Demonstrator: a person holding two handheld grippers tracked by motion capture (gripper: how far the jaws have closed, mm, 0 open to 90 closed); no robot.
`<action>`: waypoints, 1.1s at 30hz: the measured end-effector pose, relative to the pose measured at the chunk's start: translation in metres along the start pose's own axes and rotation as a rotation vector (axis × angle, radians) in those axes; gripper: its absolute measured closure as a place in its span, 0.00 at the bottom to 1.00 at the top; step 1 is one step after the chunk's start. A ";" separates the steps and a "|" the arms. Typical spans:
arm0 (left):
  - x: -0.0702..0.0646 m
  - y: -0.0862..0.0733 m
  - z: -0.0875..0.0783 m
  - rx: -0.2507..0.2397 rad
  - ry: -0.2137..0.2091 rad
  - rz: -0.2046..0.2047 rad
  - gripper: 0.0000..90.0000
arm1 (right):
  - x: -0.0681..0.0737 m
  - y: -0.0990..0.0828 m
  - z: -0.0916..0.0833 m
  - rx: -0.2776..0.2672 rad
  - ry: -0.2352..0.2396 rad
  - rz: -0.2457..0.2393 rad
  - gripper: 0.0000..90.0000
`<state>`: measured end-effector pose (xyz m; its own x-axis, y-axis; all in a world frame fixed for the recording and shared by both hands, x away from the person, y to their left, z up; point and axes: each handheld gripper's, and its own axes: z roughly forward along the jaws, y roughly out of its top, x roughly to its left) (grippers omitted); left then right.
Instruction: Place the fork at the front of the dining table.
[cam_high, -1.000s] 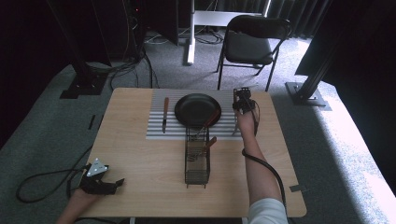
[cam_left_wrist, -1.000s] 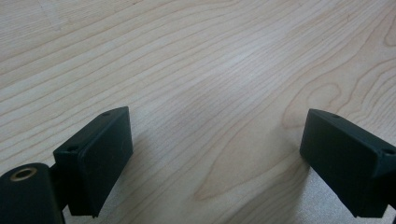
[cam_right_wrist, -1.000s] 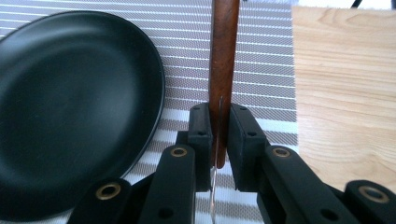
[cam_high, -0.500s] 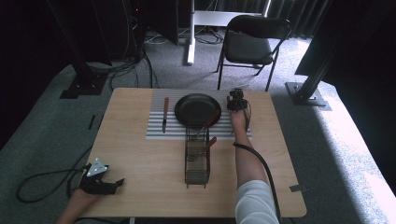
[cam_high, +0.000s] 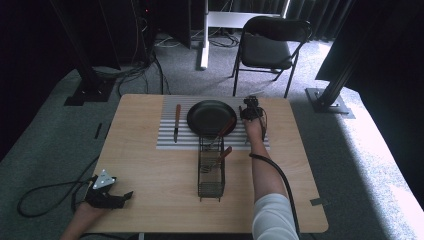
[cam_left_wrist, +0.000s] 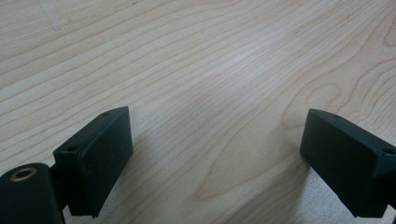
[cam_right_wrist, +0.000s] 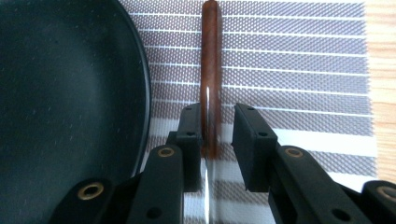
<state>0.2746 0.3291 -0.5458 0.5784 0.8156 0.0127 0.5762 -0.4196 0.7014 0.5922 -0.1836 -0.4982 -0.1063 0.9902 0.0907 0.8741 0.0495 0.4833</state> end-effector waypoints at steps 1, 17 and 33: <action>0.000 0.000 0.000 0.000 0.000 0.000 0.10 | 0.000 -0.001 -0.004 -0.005 0.007 -0.010 0.76; 0.000 0.000 0.000 0.001 0.000 0.000 0.10 | -0.013 -0.054 -0.057 -0.038 0.094 -0.040 0.66; 0.000 0.000 0.000 0.000 0.000 0.000 0.10 | -0.013 -0.062 -0.037 0.005 0.096 -0.028 0.97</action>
<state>0.2747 0.3291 -0.5457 0.5784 0.8157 0.0123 0.5767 -0.4195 0.7010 0.5218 -0.2040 -0.4971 -0.1755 0.9713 0.1606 0.8724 0.0778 0.4826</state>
